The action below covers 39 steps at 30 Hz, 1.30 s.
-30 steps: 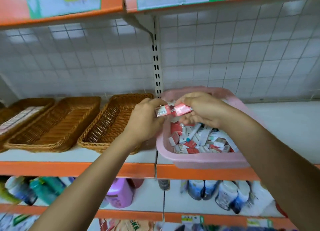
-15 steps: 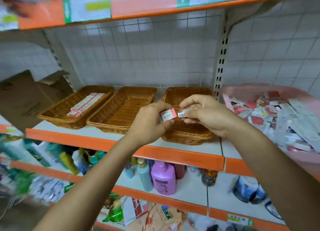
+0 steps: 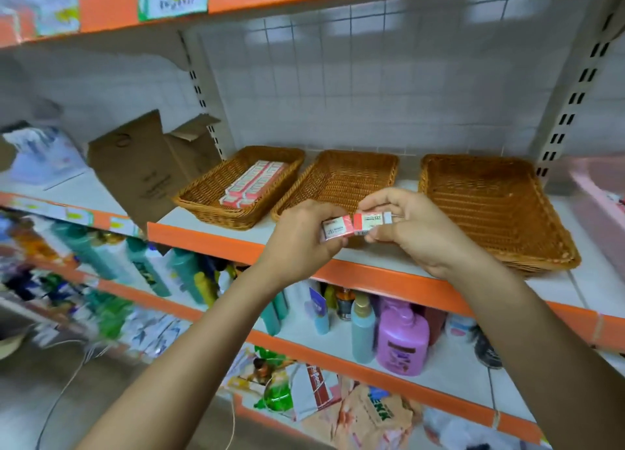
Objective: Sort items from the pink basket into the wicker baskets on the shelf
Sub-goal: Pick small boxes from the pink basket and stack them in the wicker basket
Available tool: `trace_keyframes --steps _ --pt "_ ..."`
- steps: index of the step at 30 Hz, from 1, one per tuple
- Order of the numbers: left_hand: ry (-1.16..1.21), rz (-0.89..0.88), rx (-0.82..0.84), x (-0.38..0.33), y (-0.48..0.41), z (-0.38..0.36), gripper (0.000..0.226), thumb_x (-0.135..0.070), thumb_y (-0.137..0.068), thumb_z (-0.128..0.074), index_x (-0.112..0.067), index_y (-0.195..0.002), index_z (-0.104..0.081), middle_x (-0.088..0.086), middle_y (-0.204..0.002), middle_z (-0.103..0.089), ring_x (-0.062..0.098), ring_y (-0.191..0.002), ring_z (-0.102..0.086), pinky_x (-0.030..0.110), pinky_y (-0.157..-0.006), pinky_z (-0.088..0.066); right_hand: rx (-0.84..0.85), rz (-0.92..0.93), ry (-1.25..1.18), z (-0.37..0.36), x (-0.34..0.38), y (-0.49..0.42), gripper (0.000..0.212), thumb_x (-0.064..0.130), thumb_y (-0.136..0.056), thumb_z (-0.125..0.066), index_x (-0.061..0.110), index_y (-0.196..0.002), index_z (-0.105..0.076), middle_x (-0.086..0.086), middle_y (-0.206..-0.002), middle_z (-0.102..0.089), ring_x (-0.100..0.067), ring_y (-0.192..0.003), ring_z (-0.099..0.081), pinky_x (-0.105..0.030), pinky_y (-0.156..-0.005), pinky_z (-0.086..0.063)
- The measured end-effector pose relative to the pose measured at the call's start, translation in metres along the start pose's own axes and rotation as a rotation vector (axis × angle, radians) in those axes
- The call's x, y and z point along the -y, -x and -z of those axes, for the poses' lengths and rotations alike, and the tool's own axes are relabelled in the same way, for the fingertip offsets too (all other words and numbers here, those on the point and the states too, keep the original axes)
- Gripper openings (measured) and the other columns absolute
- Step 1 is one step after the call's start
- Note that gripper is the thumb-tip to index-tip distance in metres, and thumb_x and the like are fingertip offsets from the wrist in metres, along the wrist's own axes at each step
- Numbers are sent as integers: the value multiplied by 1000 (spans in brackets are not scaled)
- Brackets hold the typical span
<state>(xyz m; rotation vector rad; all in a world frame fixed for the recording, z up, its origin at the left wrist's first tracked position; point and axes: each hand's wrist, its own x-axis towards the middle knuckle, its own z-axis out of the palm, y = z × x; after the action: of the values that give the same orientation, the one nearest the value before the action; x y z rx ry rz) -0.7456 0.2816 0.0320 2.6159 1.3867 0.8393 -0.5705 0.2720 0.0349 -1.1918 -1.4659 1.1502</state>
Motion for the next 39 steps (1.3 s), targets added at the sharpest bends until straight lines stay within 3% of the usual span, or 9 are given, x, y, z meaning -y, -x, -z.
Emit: trace_keyframes --steps 3,7,10,16,20,27,33,36,39 --pt "6 20 -15 22 1 6 34 -18 -79 -72 -16 -113 -68 4 -103 -68 19 -94 -56 19 -71 -32 9 -3 57 -18 1 -16 45 -20 -73 -61 23 -88 -62 -6 -96 -62 -16 -87 -59 -32 -80 -53" --pt "14 39 -16 54 -7 11 31 -26 -80 -72 -22 -111 -69 -1 -104 -68 15 -97 -54 19 -73 -30 29 -11 100 -38 4 -42 38 -13 -77 -64 20 -96 -65 -2 -91 -64 -6 -74 -60 -18 -62 -51" --pt "-14 59 -1 78 -18 17 31 -27 -81 -72 -23 -112 -68 2 -104 -67 15 -98 -54 20 -73 -29 43 40 205 -54 8 -68 36 -7 -77 -67 16 -104 -67 5 -88 -64 -4 -76 -57 -17 -69 -47" --pt "-81 99 0 129 -46 33 42 -22 -78 -73 -19 -118 -64 5 -113 -65 20 -104 -55 17 -76 -28 38 125 456 -83 17 -129 23 1 -75 -70 16 -92 -72 -2 -88 -70 -20 -86 -63 -41 -79 -50" --pt "-70 151 -11 160 -57 36 40 -21 -76 -74 -18 -115 -65 5 -113 -63 21 -103 -56 18 -77 -31 11 126 585 -100 13 -163 29 10 -74 -74 26 -97 -72 3 -100 -69 -15 -94 -62 -26 -73 -43" --pt "-6 105 -7 210 -69 36 28 -16 -77 -71 -16 -105 -69 2 -100 -64 15 -93 -52 17 -72 -31 -46 102 662 -126 6 -196 27 20 -77 -74 29 -102 -69 5 -104 -66 -13 -94 -61 -19 -63 -37" --pt "-72 64 63 263 -87 46 39 -24 -77 -76 -19 -114 -68 1 -111 -67 18 -100 -60 26 -84 -43 -159 15 694 -155 5 -227 34 27 -79 -73 27 -112 -65 1 -118 -64 -16 -103 -59 -25 -83 -46" --pt "-114 75 136 294 -94 50 40 -30 -76 -77 -21 -114 -68 -2 -114 -68 18 -101 -62 30 -87 -46 -209 -28 722 -171 5 -241 38 26 -82 -71 22 -119 -61 1 -122 -62 -16 -108 -57 -20 -81 -40" --pt "-143 44 259 317 -98 49 41 -34 -77 -76 -26 -115 -67 -4 -116 -67 17 -104 -61 28 -87 -44 -247 -67 732 -187 4 -250 36 24 -85 -68 23 -119 -59 0 -123 -60 -19 -113 -55 -25 -84 -46"
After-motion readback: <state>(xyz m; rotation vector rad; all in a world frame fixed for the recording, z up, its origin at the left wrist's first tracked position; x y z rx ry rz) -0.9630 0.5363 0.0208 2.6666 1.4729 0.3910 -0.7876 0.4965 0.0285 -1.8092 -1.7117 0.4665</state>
